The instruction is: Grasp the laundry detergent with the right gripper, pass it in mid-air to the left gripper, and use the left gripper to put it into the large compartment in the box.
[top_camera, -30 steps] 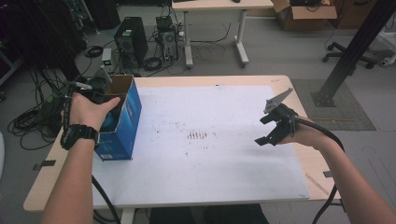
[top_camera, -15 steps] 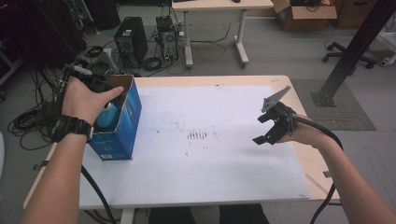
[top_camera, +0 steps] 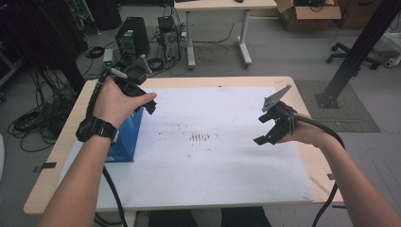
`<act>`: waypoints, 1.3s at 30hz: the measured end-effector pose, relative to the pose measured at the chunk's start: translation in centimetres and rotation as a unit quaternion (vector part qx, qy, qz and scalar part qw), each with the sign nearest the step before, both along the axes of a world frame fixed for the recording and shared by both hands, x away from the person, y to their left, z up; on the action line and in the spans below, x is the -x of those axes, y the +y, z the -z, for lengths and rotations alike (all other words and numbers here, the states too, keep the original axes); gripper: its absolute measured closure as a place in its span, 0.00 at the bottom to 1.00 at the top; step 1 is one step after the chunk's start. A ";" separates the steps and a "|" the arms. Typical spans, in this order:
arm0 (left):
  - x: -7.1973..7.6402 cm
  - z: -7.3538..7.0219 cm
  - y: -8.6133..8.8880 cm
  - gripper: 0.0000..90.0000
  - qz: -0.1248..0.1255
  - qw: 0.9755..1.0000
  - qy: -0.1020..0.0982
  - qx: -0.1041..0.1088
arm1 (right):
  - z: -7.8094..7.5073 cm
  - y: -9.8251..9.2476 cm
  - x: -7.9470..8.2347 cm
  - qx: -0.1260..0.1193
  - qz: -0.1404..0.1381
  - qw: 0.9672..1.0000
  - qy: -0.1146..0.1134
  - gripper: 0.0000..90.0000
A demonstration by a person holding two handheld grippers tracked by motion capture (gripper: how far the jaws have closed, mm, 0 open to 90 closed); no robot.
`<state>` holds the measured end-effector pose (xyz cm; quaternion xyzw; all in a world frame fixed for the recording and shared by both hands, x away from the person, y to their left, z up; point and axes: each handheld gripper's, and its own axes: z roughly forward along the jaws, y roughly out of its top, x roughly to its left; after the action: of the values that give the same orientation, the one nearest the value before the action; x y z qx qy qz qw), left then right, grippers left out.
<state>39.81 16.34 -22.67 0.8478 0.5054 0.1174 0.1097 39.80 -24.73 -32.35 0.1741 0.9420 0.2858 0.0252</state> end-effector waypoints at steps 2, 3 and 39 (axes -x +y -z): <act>0.0 0.2 -0.5 0.14 0.006 1.000 0.001 0.002 | 0.0 0.0 0.0 -0.001 0.000 1.000 0.000 0.06; -0.1 0.4 -0.9 0.13 0.012 1.000 0.003 0.003 | -0.1 -0.1 0.0 -0.004 0.001 1.000 0.002 0.06; -0.3 5.0 -5.7 0.05 0.078 0.996 0.041 0.025 | 0.0 -0.3 0.3 -0.008 -0.003 1.000 0.009 0.04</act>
<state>40.07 10.61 -27.63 0.8858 0.4443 0.0610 0.1193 39.46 -25.03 -32.37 0.1738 0.9404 0.2919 0.0143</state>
